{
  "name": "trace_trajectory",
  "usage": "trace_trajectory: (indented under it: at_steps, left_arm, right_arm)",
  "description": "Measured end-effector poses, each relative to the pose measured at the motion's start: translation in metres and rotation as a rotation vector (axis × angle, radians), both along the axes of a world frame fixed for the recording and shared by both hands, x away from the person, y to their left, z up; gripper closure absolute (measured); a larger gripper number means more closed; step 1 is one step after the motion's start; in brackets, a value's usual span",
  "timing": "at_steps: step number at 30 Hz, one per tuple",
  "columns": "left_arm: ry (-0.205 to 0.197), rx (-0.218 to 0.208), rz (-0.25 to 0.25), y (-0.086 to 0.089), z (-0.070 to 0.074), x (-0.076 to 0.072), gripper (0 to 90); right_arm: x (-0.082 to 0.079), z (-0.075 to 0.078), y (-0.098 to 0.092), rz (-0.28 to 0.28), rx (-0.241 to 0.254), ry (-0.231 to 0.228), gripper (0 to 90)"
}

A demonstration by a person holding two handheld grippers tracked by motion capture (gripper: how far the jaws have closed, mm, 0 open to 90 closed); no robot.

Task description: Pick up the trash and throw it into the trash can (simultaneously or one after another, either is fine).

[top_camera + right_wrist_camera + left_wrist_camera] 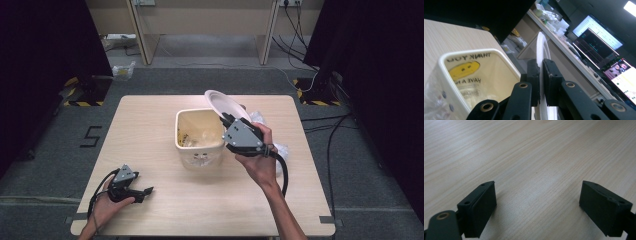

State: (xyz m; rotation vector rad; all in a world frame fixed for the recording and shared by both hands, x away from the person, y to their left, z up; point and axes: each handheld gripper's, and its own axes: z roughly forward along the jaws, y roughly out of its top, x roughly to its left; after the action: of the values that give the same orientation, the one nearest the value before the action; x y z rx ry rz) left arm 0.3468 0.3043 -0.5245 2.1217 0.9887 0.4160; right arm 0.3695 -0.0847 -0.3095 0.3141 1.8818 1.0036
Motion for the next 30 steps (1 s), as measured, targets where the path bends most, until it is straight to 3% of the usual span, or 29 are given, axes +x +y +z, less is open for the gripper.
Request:
trace_trajectory:
  at_steps: [12, 17, 30]
  left_arm:
    - [0.0, 0.0, 0.0, 0.0, 0.0, 0.0, 13.0]
    - [0.001, -0.001, 0.0, 0.0, 0.0, 0.0, 13.0]
    - [0.0, -0.002, 0.002, 0.0, 0.0, 0.0, 13.2]
  right_arm:
    - [0.001, 0.002, 0.047, 0.13, -0.002, 0.023, 84.3]
    - [0.003, -0.011, 0.068, 0.173, -0.033, 0.058, 84.3]
    - [0.014, -0.03, 0.073, 0.182, -0.027, 0.132, 84.2]
